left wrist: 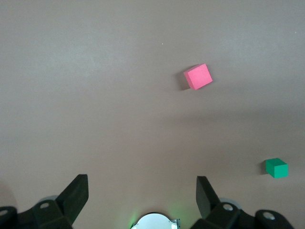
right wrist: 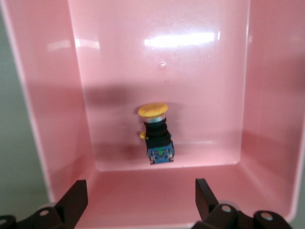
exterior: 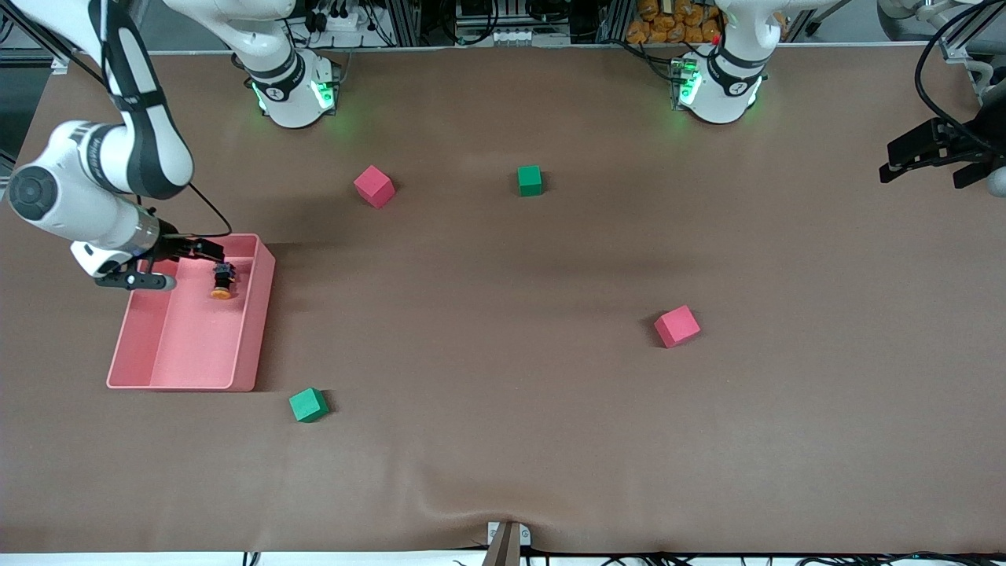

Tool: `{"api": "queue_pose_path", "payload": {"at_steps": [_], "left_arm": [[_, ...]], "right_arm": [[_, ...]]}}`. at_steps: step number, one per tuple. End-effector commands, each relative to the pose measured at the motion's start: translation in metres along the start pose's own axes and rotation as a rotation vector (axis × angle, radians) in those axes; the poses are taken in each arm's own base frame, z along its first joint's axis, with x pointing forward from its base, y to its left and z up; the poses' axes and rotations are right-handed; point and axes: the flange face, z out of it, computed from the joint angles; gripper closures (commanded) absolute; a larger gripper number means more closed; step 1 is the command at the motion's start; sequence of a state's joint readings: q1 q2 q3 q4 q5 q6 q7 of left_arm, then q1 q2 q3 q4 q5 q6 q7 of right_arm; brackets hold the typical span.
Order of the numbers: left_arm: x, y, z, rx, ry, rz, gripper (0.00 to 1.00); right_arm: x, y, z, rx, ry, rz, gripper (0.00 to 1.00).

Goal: Place and upright button with both arms
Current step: 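Reach the right gripper down into the pink tray toward the button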

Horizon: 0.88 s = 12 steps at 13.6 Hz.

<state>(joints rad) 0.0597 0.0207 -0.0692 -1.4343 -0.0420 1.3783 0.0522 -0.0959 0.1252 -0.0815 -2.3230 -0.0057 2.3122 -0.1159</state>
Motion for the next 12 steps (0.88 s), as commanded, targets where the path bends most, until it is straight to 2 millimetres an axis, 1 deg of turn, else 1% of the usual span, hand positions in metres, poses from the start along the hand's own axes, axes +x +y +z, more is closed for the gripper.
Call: {"api": "queue_pose_path", "payload": {"at_steps": [1, 4, 6, 10, 12], "left_arm": [[-0.004, -0.002, -0.005, 0.017, -0.001, 0.004, 0.00], [-0.004, -0.004, -0.005, 0.019, -0.001, -0.004, 0.00], [-0.004, -0.004, -0.004, 0.019, -0.002, 0.001, 0.00], [-0.003, -0.005, -0.003, 0.018, -0.005, 0.002, 0.00], [-0.003, -0.004, -0.003, 0.018, -0.006, 0.005, 0.00]], "right_arm": [[0.001, 0.016, 0.029, -0.008, -0.001, -0.020, 0.00], [0.003, 0.016, 0.058, -0.008, -0.021, -0.026, 0.00], [0.002, 0.016, 0.071, -0.005, -0.040, -0.025, 0.00], [-0.012, 0.017, 0.092, -0.003, -0.047, -0.019, 0.00], [-0.011, 0.017, 0.103, -0.005, -0.044, -0.019, 0.00]]}}
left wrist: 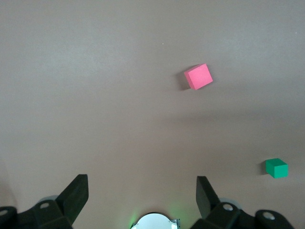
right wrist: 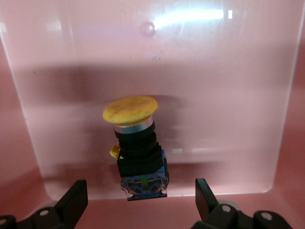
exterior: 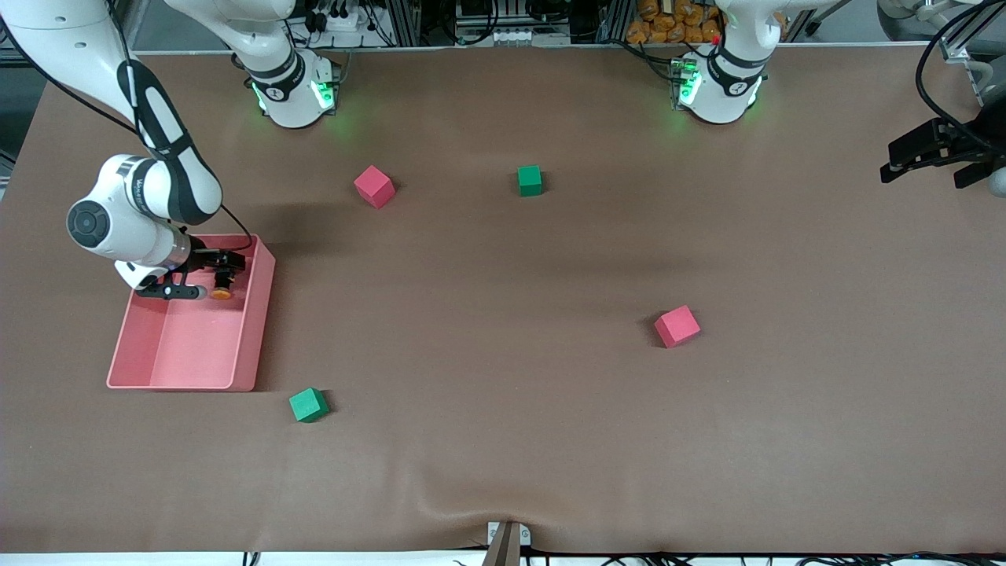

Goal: Place and upright button with both arms
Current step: 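Reach the right gripper down into the pink tray toward the button, then close the right gripper on the button's blue base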

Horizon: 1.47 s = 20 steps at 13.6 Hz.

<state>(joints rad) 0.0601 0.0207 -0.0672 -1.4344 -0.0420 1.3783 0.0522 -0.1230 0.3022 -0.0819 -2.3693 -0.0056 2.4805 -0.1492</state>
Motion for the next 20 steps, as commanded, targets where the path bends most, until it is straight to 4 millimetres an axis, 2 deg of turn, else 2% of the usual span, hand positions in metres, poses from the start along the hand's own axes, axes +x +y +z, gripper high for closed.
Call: {"api": "queue_pose_path", "payload": {"at_steps": [1, 4, 20], "left_arm": [[-0.002, -0.003, -0.002, 0.018, -0.007, 0.008, 0.00], [-0.003, -0.003, -0.003, 0.018, -0.005, 0.008, 0.00], [-0.002, -0.004, -0.001, 0.018, -0.008, 0.006, 0.00]], "right_arm": [[-0.003, 0.004, 0.016, -0.007, 0.022, -0.012, 0.00], [0.000, 0.004, 0.026, -0.010, 0.036, -0.014, 0.00], [-0.003, 0.004, 0.033, -0.008, 0.018, -0.016, 0.02]]}}
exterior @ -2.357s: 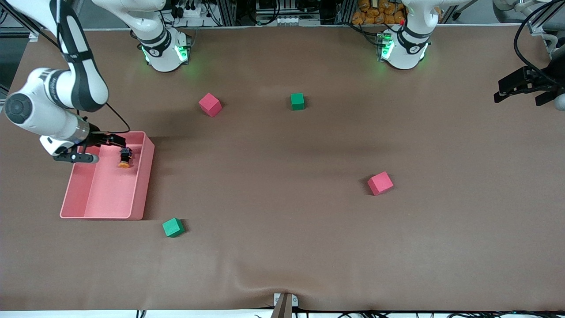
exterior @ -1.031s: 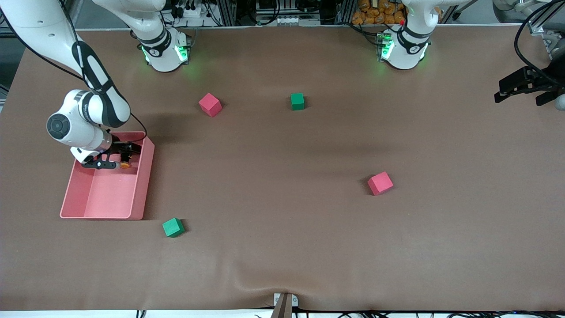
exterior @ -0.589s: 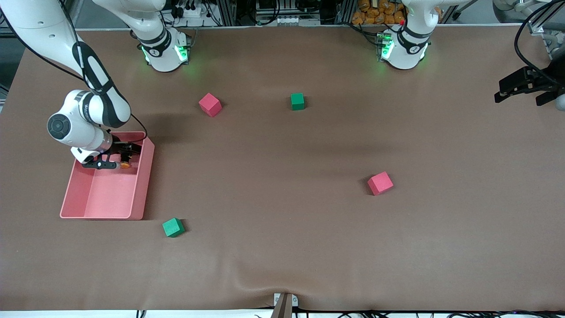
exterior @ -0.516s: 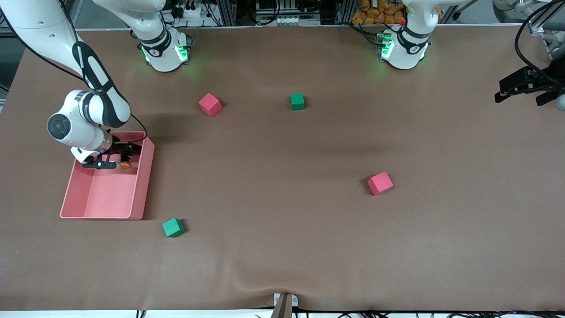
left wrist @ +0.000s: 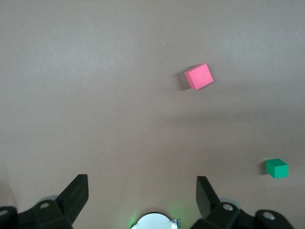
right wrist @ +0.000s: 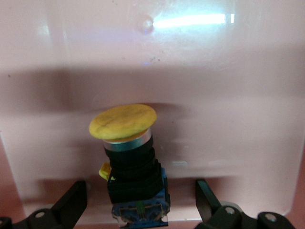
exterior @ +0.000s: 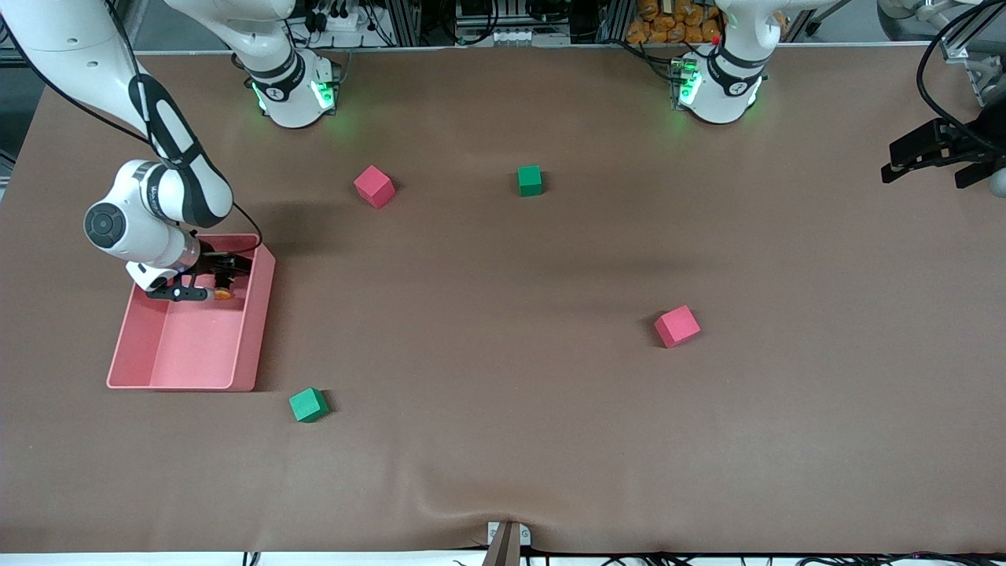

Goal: Place and upright button with both arms
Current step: 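Close the right gripper on the button's blue base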

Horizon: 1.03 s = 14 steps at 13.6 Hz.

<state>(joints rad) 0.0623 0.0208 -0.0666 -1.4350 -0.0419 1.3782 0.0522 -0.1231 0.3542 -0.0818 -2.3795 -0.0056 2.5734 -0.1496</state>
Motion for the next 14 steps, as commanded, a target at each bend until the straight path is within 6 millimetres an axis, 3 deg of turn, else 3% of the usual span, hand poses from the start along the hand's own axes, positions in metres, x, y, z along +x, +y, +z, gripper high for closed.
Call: {"api": "queue_pose_path", "payload": {"at_steps": [1, 2, 3, 4, 8, 11, 14], "left_arm": [[-0.002, -0.003, -0.002, 0.018, -0.008, 0.009, 0.00], [-0.002, -0.002, -0.002, 0.018, -0.008, 0.010, 0.00], [-0.002, -0.002, -0.002, 0.018, -0.008, 0.010, 0.00], [-0.002, -0.003, -0.002, 0.018, -0.008, 0.009, 0.00], [-0.002, -0.002, -0.002, 0.018, -0.008, 0.010, 0.00], [-0.002, -0.003, -0.002, 0.018, -0.008, 0.009, 0.00], [-0.002, -0.002, -0.002, 0.018, -0.008, 0.012, 0.00]], "right_arm": [[-0.006, 0.003, 0.011, 0.000, -0.012, -0.019, 0.42], [-0.006, 0.003, 0.011, 0.000, -0.012, -0.019, 0.71], [-0.005, 0.004, 0.011, 0.000, -0.011, -0.018, 0.85], [-0.005, 0.004, 0.011, 0.000, -0.011, -0.018, 0.89], [-0.003, 0.003, 0.000, -0.001, 0.003, -0.022, 0.94], [0.001, 0.019, -0.032, -0.003, 0.050, -0.065, 0.99], [0.017, 0.027, -0.075, -0.003, 0.058, -0.116, 1.00]]}}
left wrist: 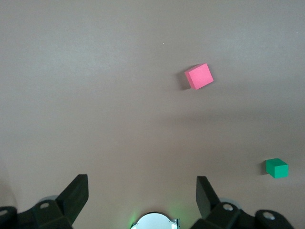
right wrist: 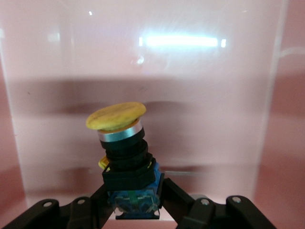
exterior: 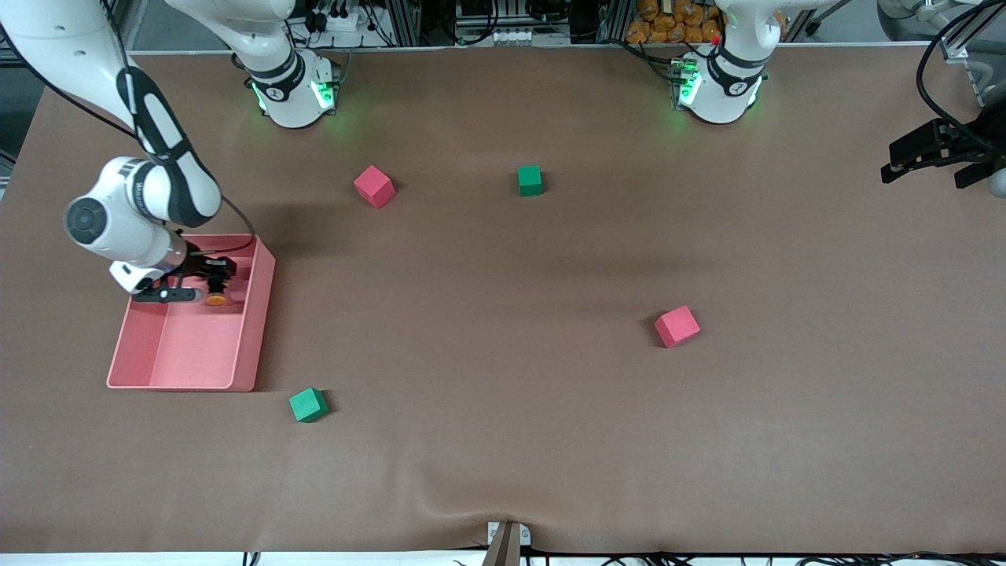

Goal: Place and upright button with both arms
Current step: 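Close the right gripper on the button's blue base, then lift the button out of the tray with the right gripper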

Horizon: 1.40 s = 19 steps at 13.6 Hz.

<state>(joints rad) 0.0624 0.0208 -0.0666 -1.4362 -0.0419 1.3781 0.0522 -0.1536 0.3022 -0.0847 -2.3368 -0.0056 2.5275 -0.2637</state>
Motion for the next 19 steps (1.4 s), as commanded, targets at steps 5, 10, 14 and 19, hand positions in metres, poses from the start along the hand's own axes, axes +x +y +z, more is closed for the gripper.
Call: {"api": "queue_pose_path", "payload": {"at_steps": [5, 10, 14, 19], "left_arm": [[-0.002, -0.004, -0.002, 0.018, -0.006, 0.009, 0.00], [-0.002, -0.003, -0.002, 0.018, -0.007, 0.011, 0.00], [-0.002, -0.003, -0.002, 0.018, -0.007, 0.009, 0.00], [-0.002, -0.003, -0.002, 0.018, -0.007, 0.011, 0.00]], "right_arm": [[0.050, 0.009, -0.136, 0.015, -0.044, -0.104, 0.99], [0.090, -0.070, -0.222, -0.001, -0.018, -0.287, 0.98], [0.112, -0.186, -0.228, 0.048, 0.040, -0.331, 0.98], [0.127, -0.360, -0.186, 0.051, 0.115, -0.335, 0.98]]}}
